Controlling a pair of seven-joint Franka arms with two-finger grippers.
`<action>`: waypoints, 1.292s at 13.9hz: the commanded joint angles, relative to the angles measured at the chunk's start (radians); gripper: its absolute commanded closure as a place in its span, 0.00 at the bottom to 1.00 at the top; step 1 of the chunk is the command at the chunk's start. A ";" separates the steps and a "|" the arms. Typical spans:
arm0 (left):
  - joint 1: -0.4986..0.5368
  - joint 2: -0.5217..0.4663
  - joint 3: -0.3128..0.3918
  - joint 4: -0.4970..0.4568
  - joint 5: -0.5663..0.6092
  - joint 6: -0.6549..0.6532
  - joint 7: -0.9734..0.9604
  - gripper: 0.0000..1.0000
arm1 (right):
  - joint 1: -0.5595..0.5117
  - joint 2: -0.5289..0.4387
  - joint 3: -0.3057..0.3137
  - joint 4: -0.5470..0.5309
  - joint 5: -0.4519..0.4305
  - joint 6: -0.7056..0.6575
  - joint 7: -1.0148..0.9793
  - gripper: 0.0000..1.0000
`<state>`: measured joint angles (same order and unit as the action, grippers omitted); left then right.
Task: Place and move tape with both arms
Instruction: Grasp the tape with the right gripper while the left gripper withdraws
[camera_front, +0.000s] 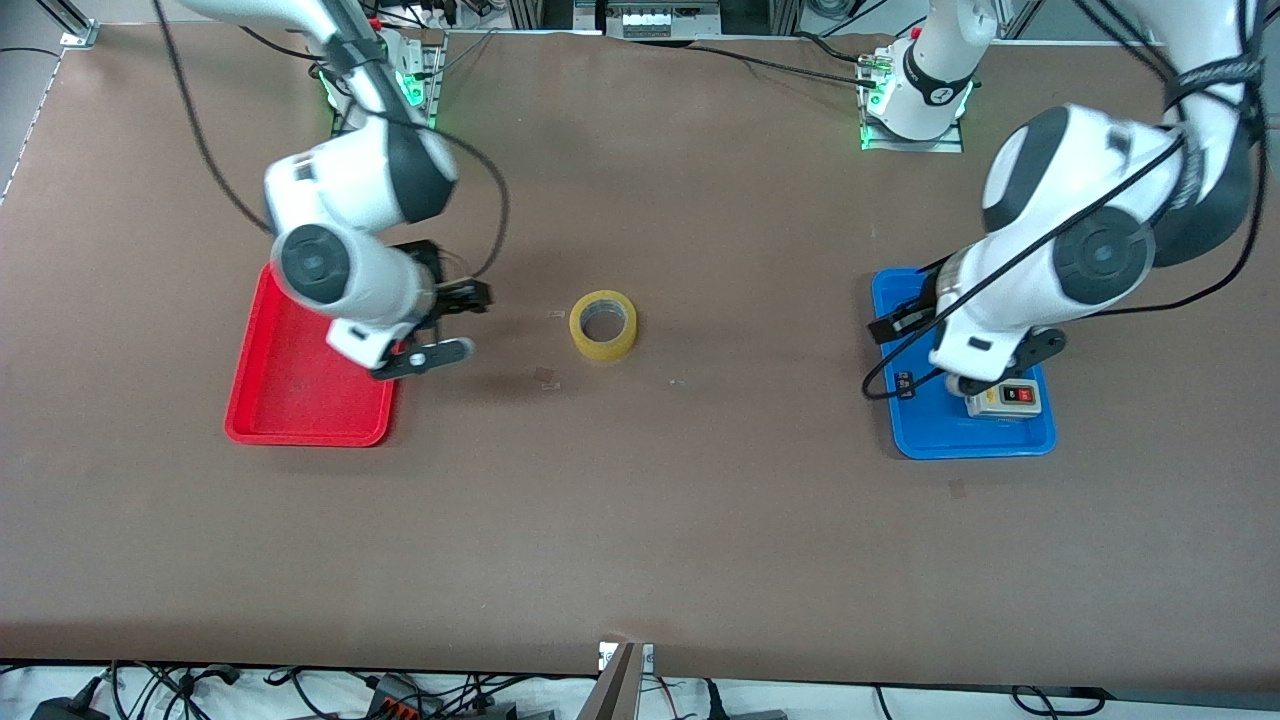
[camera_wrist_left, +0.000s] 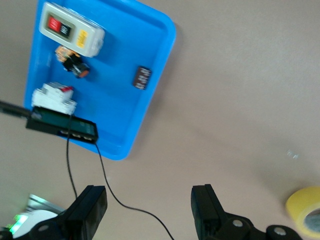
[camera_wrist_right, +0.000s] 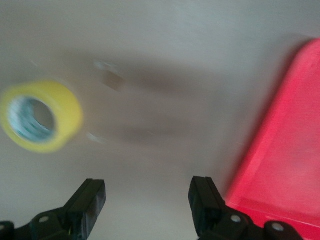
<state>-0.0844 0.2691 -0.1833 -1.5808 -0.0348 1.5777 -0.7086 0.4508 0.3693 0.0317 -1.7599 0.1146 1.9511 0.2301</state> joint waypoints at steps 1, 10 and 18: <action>0.089 -0.161 -0.012 -0.113 0.015 -0.030 0.218 0.00 | 0.135 0.077 -0.009 0.030 0.002 0.133 0.211 0.00; 0.129 -0.283 0.131 -0.039 0.039 -0.120 0.837 0.00 | 0.192 0.215 -0.009 0.030 0.014 0.261 0.255 0.00; 0.114 -0.272 0.160 -0.012 0.055 0.025 0.844 0.00 | 0.213 0.272 -0.009 0.030 0.014 0.324 0.308 0.10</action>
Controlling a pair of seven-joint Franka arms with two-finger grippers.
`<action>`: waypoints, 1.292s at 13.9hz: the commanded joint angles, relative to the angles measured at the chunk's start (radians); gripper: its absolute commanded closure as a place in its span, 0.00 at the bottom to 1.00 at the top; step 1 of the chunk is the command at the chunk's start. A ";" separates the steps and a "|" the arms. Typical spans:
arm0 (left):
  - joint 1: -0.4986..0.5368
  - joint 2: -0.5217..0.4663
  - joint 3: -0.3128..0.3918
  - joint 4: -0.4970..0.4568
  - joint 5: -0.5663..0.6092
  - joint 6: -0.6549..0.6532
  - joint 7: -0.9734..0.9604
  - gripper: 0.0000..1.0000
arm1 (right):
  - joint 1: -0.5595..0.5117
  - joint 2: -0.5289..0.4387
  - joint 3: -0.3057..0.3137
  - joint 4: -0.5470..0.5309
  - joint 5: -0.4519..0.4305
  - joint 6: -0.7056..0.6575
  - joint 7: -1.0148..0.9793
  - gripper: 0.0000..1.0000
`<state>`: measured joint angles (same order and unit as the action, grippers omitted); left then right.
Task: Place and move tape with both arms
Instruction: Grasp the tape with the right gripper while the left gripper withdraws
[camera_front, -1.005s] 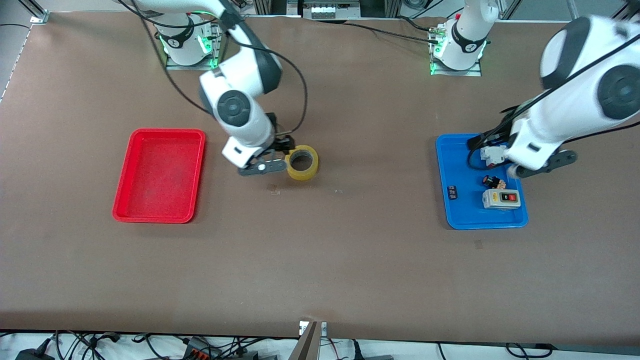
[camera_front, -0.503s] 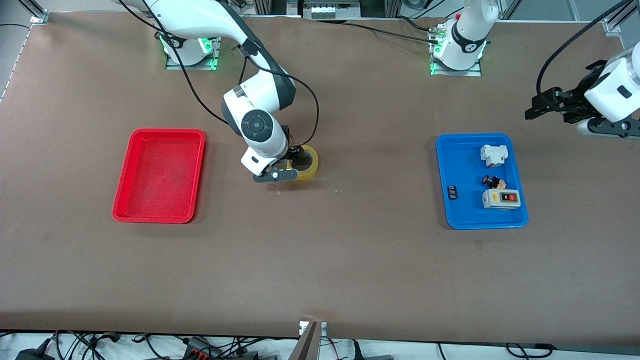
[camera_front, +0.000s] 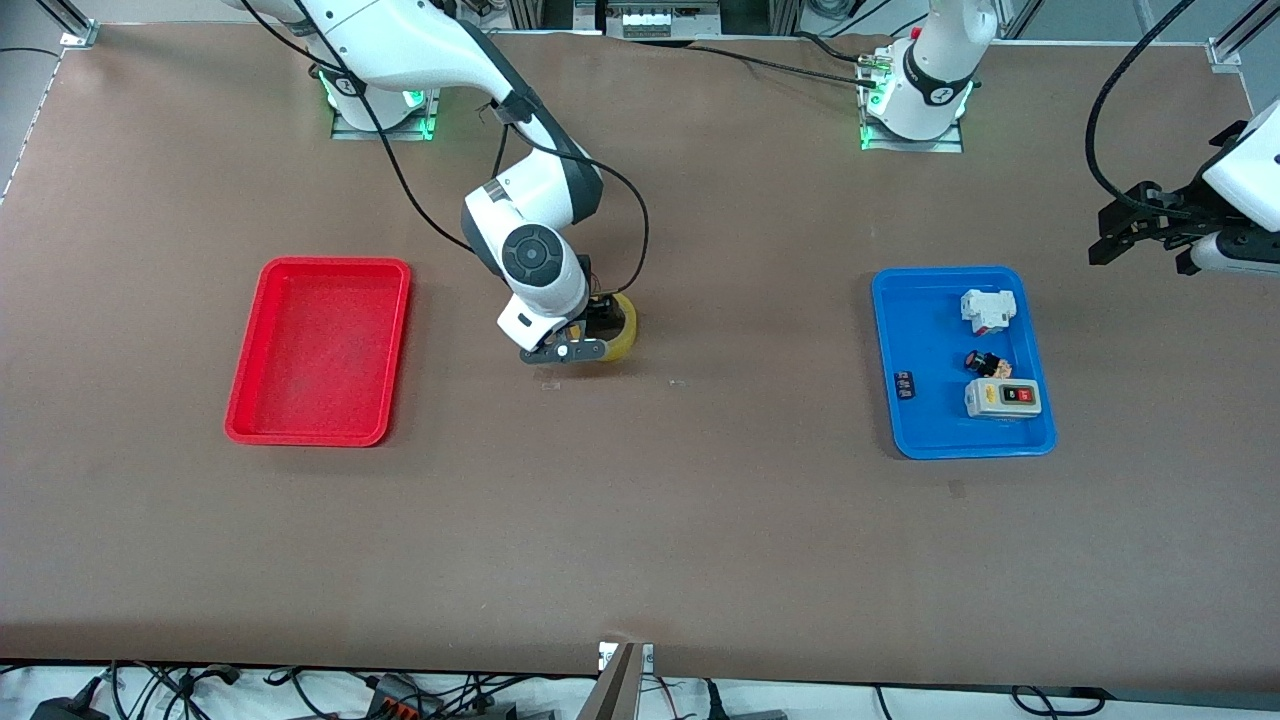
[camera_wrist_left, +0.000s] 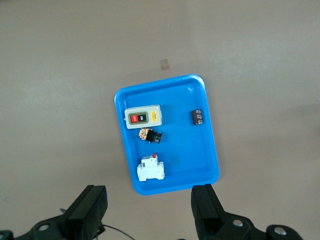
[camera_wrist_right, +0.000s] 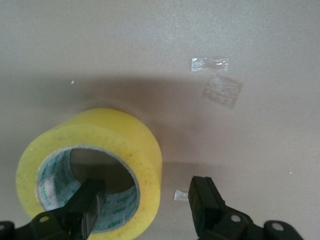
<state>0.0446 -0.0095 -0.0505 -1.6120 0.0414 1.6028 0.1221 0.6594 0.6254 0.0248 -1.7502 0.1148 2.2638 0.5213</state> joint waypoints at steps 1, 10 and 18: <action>-0.022 0.005 0.049 0.020 -0.026 -0.001 0.014 0.00 | 0.005 0.016 -0.002 0.020 0.016 0.011 0.017 0.27; -0.046 0.005 0.078 0.018 -0.057 -0.061 0.016 0.00 | -0.068 -0.111 -0.014 0.020 0.016 -0.049 0.033 1.00; -0.045 0.019 0.081 0.018 -0.057 -0.090 -0.033 0.00 | -0.438 -0.243 -0.071 -0.066 -0.066 -0.234 -0.276 1.00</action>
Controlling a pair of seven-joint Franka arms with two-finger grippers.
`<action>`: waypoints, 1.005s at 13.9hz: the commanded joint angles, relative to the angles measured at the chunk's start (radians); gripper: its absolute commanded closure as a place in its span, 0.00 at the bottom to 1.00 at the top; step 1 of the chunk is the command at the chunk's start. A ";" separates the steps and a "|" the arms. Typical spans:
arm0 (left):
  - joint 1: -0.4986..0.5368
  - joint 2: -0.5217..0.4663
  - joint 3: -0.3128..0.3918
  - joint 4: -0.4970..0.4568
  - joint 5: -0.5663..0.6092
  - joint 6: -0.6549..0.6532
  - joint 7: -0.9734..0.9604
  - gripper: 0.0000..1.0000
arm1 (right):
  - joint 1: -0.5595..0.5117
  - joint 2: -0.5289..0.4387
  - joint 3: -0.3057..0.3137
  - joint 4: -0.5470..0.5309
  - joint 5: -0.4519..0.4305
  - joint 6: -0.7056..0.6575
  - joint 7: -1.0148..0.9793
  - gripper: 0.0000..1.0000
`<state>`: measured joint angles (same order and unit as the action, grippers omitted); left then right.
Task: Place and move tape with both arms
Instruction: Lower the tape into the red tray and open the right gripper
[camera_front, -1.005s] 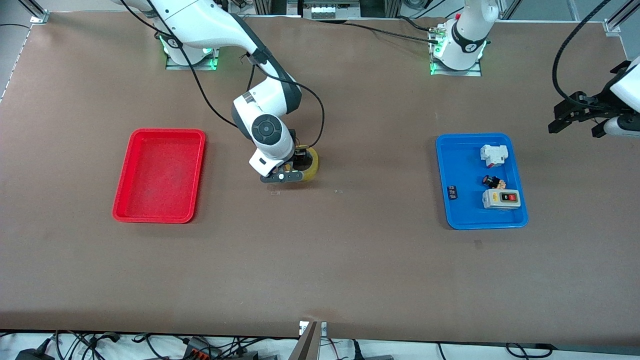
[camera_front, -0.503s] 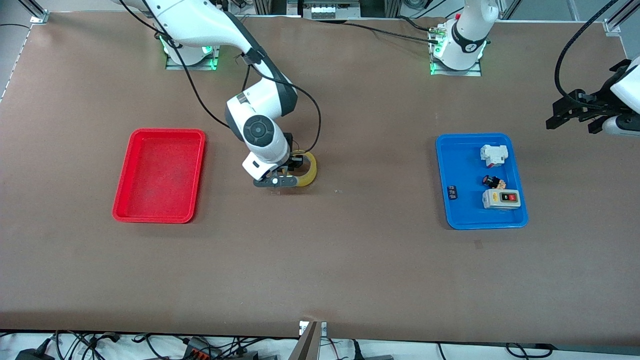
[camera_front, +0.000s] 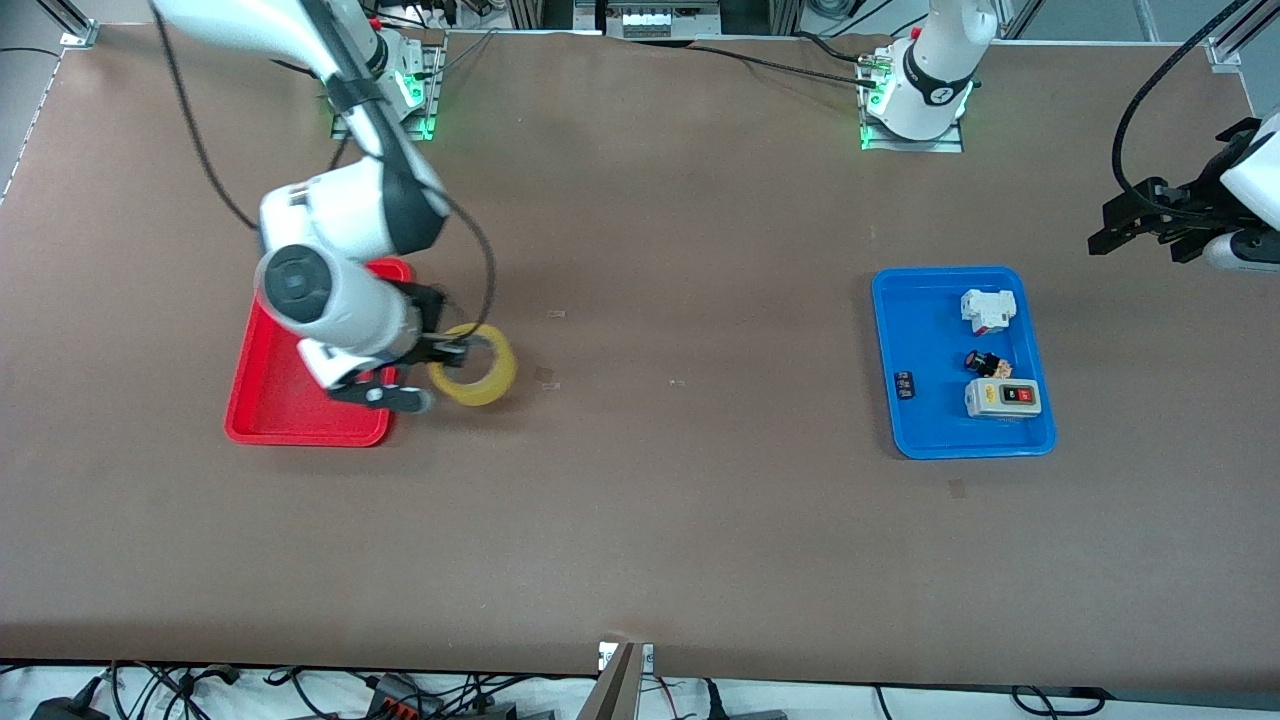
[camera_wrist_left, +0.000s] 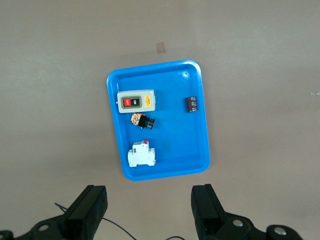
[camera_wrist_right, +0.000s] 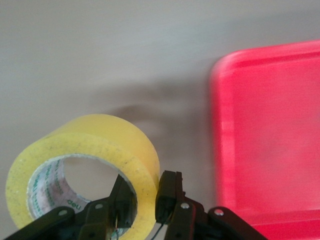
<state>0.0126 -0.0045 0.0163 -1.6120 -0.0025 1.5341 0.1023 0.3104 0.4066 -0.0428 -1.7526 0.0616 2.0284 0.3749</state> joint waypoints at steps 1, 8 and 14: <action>-0.013 0.014 0.014 0.017 -0.013 -0.022 -0.018 0.00 | -0.146 -0.025 -0.003 -0.085 -0.019 0.007 -0.205 1.00; -0.003 0.018 0.007 0.014 -0.013 -0.032 -0.019 0.00 | -0.326 -0.040 -0.009 -0.258 -0.092 0.088 -0.415 1.00; 0.003 0.020 0.005 0.011 -0.008 -0.032 -0.019 0.00 | -0.320 -0.055 -0.009 -0.338 -0.140 0.182 -0.413 1.00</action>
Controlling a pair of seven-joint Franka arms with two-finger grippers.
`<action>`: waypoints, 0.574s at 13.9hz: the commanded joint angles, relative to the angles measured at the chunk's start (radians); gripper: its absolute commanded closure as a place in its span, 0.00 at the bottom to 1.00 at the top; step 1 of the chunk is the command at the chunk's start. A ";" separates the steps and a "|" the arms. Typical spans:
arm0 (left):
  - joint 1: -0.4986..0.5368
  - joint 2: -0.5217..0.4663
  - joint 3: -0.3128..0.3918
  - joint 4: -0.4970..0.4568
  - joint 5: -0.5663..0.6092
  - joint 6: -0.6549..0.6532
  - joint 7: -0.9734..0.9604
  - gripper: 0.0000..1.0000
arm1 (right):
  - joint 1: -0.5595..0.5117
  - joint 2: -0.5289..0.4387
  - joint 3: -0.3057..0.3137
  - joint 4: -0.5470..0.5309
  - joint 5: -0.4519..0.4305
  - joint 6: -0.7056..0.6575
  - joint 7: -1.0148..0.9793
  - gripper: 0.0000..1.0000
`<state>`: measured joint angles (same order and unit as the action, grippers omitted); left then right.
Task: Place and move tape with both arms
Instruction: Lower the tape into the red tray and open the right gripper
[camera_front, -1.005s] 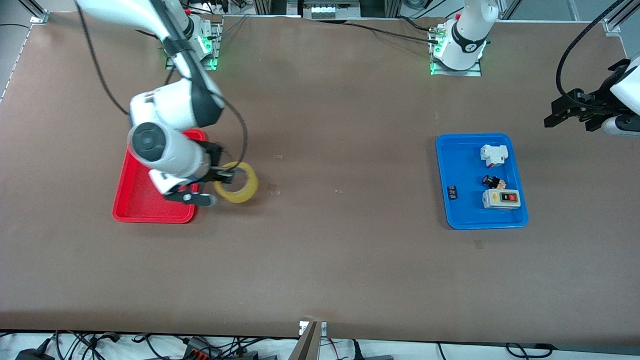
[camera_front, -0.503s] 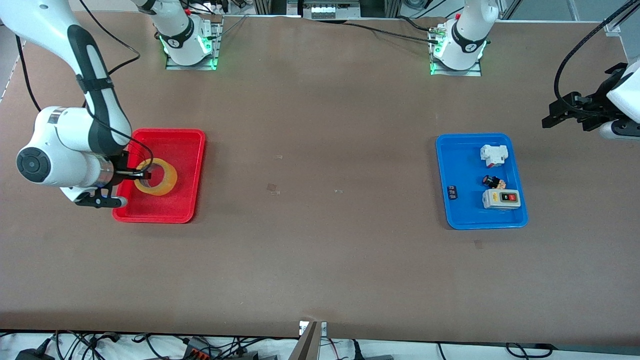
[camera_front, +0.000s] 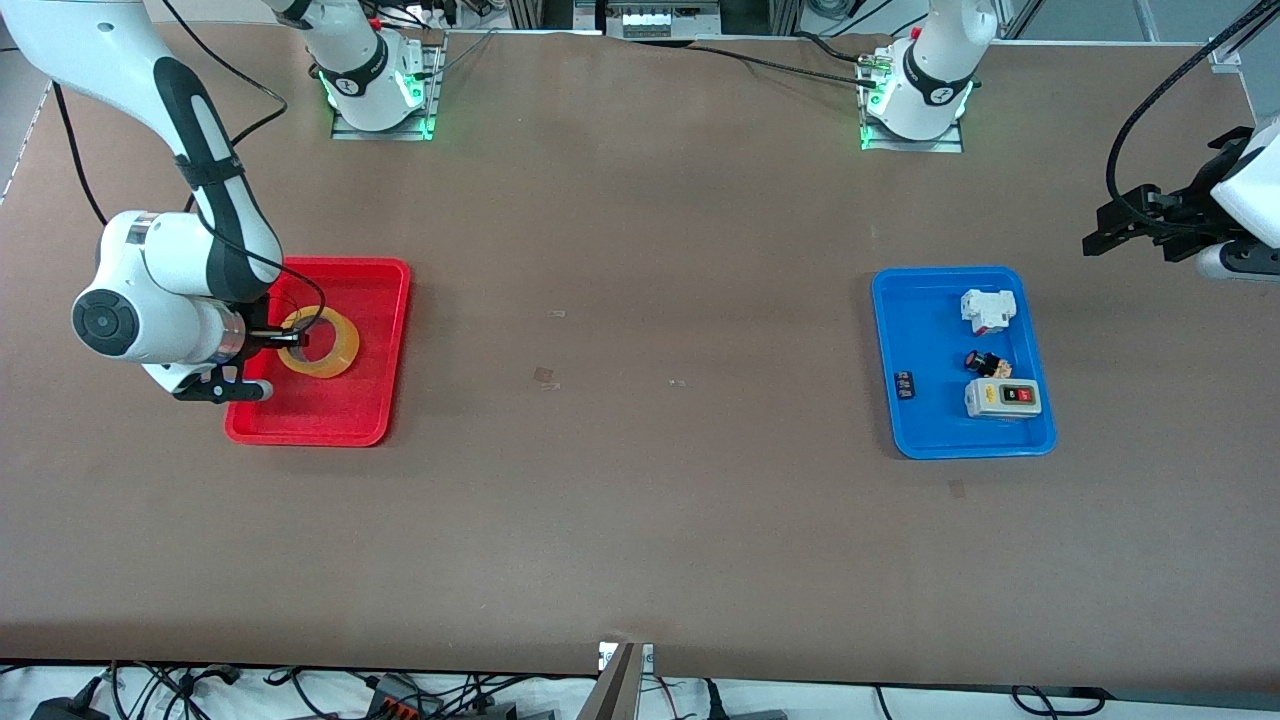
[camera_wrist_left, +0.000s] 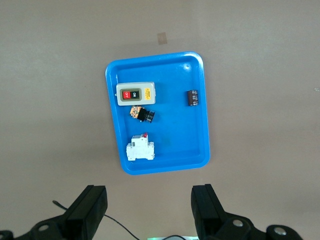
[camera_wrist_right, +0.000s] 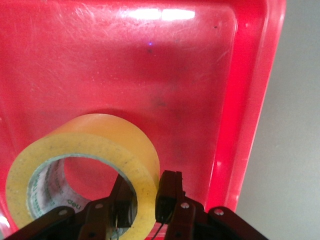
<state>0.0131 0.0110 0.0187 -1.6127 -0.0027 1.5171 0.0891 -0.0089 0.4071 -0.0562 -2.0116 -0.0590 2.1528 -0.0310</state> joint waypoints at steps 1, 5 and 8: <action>0.005 0.004 0.003 0.010 -0.010 -0.015 -0.005 0.00 | 0.000 -0.057 0.004 -0.093 -0.018 0.073 -0.007 1.00; 0.005 0.007 0.001 0.007 -0.008 -0.017 -0.005 0.00 | -0.003 -0.056 0.004 -0.096 -0.018 0.073 -0.007 0.54; 0.005 0.007 0.001 0.007 -0.008 -0.018 -0.005 0.00 | -0.005 -0.073 0.004 -0.067 -0.018 0.056 -0.009 0.00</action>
<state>0.0172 0.0186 0.0190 -1.6153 -0.0027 1.5133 0.0885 -0.0091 0.3908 -0.0562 -2.0675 -0.0633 2.2135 -0.0310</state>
